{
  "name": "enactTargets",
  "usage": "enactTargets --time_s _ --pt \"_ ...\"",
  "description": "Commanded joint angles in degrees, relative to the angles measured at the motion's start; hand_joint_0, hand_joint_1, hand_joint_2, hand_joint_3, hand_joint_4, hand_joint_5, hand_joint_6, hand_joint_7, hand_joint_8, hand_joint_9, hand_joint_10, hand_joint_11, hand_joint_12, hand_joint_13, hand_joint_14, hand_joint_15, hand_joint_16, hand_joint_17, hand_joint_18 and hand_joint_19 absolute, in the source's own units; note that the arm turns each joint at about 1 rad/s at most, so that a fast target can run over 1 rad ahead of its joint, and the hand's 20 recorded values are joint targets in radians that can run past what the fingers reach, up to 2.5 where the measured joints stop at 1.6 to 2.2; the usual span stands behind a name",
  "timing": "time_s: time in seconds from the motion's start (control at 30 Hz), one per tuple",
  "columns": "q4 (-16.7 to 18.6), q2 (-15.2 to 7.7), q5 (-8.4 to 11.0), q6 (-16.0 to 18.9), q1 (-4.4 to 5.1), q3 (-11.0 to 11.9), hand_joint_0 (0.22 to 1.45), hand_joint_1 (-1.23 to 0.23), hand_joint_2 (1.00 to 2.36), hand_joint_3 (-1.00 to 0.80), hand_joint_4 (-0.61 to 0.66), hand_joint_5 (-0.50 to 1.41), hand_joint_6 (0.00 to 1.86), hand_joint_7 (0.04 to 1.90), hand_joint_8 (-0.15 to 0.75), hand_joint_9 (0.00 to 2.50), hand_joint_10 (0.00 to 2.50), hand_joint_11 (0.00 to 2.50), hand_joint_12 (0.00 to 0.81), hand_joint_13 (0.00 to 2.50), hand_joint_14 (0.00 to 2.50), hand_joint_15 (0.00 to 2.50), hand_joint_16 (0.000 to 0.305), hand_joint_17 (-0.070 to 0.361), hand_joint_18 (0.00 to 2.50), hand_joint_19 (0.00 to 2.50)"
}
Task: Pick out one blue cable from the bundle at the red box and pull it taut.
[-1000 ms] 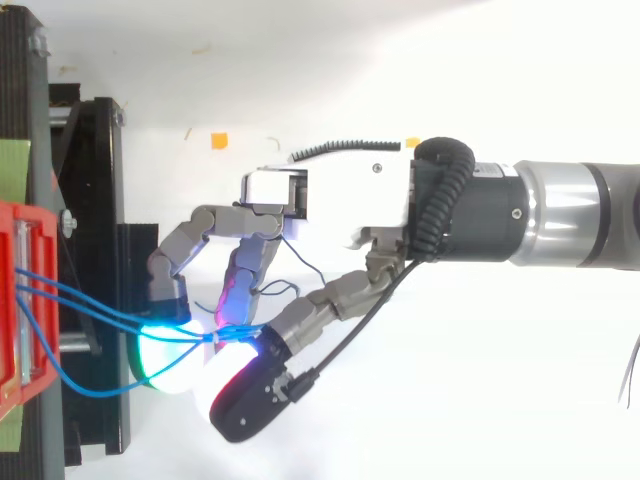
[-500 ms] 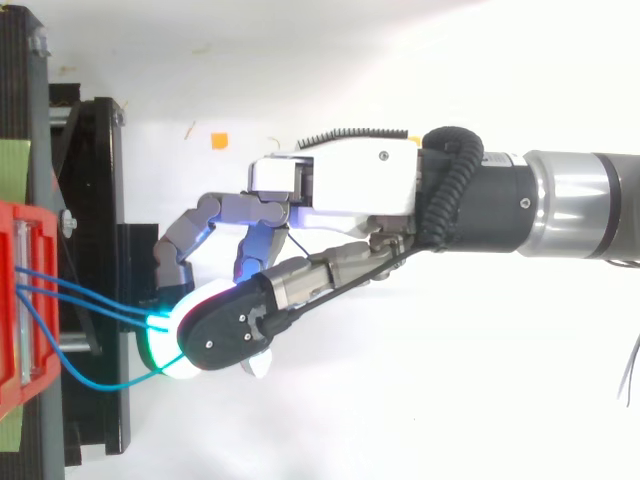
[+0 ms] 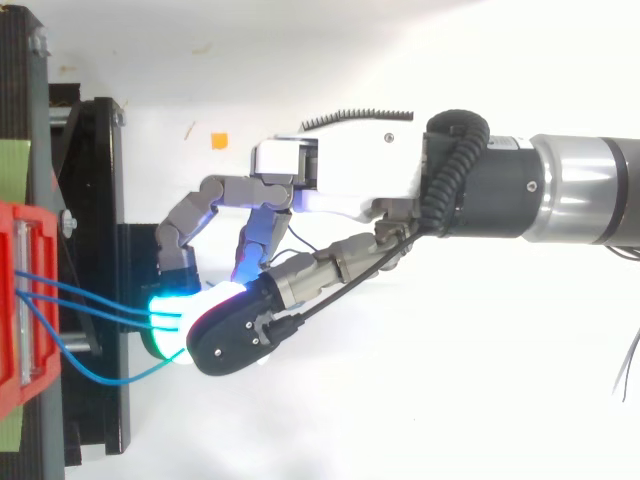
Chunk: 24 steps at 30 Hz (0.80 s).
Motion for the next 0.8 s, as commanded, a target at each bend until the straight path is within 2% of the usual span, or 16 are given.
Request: enactTargets --time_s 0.0,0.2,0.5,0.77 --pt "-0.26 0.3 -0.06 -0.07 -0.18 0.0 0.62 -0.67 1.02 -0.28 0.04 -0.13 0.91 0.93 0.308 1.27 0.02 0.71 0.362 1.13 0.02 0.59 0.048 0.108 0.91 0.59" --pt "-1.49 0.82 -0.41 -0.43 -0.45 0.0 0.64 -0.71 1.02 -0.28 0.05 -0.13 0.92 0.92 0.306 1.24 0.02 0.71 0.363 1.12 0.02 0.58 0.048 0.107 0.91 0.58" --pt "-2.81 1.0 -0.41 0.01 -0.45 0.0 0.69 -0.79 1.02 -0.3 -0.01 -0.14 0.92 0.99 0.307 1.23 0.02 0.72 0.36 1.12 0.02 0.58 0.047 0.106 0.92 0.56" --pt "-2.81 1.0 -0.41 0.89 -0.45 0.0 0.65 -0.68 1.0 -0.48 0.06 -0.13 0.93 0.95 0.315 1.29 0.02 0.73 0.362 1.14 0.02 0.58 0.047 0.107 0.92 0.58"
